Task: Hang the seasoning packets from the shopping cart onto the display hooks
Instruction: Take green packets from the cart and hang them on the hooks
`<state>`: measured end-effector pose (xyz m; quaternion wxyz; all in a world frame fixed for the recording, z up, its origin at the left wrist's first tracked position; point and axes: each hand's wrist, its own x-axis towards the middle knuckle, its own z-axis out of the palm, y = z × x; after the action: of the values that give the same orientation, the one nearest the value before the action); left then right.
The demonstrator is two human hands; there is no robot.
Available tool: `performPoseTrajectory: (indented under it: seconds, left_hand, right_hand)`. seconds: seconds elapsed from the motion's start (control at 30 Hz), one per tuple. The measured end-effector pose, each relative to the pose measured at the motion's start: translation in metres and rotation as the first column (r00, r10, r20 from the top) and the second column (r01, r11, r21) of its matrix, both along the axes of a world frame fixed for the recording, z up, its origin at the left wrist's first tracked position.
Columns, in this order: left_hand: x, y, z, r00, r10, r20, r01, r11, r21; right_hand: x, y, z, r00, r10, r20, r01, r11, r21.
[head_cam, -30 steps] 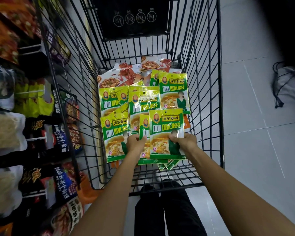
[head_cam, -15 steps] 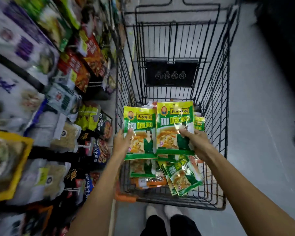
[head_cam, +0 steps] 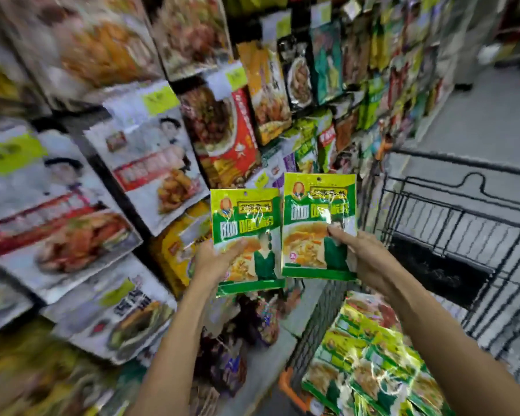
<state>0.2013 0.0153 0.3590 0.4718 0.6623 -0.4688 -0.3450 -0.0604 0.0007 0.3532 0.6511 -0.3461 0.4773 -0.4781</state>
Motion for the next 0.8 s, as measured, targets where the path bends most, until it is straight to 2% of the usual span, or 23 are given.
performPoseTrajectory:
  seconds: [0.1, 0.23, 0.33, 0.47, 0.6, 0.8]
  left_hand:
    - [0.044, 0.036, 0.063, 0.990, 0.141, 0.000, -0.139, 0.971, -0.193]
    - [0.098, 0.098, 0.148, 0.954, 0.295, 0.051, -0.245, 0.867, -0.435]
    - [0.139, 0.145, 0.201, 0.908, 0.417, 0.047, -0.328, 0.775, -0.540]
    - [0.181, 0.206, 0.251, 0.831, 0.556, 0.038, -0.403, 0.647, -0.647]
    - [0.208, 0.258, 0.276, 0.746, 0.665, 0.030, -0.442, 0.529, -0.724]
    - [0.249, 0.300, 0.290, 0.662, 0.747, -0.067, -0.552, 0.425, -0.718]
  right_hand:
    - [0.050, -0.003, 0.055, 0.989, 0.142, -0.032, -0.145, 0.982, -0.123]
    - [0.123, 0.008, 0.131, 0.975, 0.216, -0.059, -0.224, 0.921, -0.320]
    - [0.183, 0.023, 0.179, 0.937, 0.349, 0.002, -0.316, 0.851, -0.420]
    - [0.252, 0.049, 0.225, 0.886, 0.464, 0.000, -0.383, 0.730, -0.567]
    - [0.307, 0.068, 0.254, 0.793, 0.601, -0.099, -0.525, 0.594, -0.610]
    - [0.367, 0.084, 0.292, 0.736, 0.655, -0.171, -0.599, 0.513, -0.615]
